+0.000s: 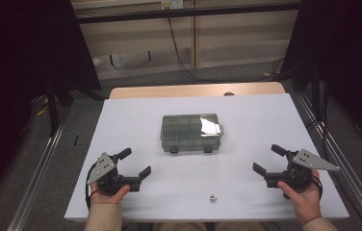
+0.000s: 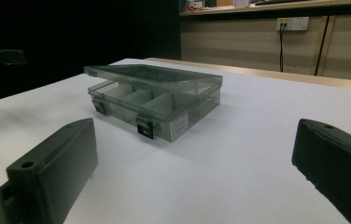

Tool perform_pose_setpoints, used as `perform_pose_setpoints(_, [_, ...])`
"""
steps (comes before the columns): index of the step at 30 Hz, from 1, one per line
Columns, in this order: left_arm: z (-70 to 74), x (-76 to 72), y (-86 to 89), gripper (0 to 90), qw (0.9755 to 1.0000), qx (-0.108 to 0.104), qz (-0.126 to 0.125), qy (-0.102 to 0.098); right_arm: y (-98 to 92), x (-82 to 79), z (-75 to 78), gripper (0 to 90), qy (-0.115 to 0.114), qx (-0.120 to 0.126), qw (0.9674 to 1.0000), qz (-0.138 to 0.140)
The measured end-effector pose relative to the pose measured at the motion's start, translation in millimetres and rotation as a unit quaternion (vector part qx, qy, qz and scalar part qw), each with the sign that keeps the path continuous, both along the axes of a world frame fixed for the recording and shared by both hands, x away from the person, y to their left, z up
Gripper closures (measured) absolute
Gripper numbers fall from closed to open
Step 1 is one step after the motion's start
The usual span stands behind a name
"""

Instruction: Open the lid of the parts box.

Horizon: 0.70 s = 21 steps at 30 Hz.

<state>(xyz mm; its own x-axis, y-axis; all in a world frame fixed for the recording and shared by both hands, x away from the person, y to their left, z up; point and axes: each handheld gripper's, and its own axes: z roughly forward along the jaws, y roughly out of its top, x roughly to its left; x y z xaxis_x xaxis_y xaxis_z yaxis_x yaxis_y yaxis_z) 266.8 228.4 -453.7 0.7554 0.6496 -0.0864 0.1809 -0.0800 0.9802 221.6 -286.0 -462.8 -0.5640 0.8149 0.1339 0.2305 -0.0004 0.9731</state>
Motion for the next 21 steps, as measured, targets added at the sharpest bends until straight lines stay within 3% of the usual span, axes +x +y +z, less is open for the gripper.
perform_pose_setpoints(5, [0.1,-0.9,0.0,0.6,1.0000,0.008,0.001,0.005,0.3,1.8,-1.1,0.0,0.003,-0.004,1.0000,-0.001])
perform_pose_setpoints(7, [0.7,-1.2,-1.0,0.5,1.0000,-0.004,0.005,0.007,2.3,2.7,-1.7,0.0,0.005,-0.010,0.9999,0.001])
perform_pose_setpoints(18, [-2.6,9.4,-9.8,0.5,0.9994,0.013,0.010,0.029,5.2,11.4,0.6,0.3,0.020,-0.006,0.9998,0.000])
perform_pose_setpoints(21, [-1.9,12.7,-13.2,0.5,0.9995,0.014,0.007,0.027,9.5,16.6,-0.7,0.3,0.025,-0.027,0.9993,0.005])
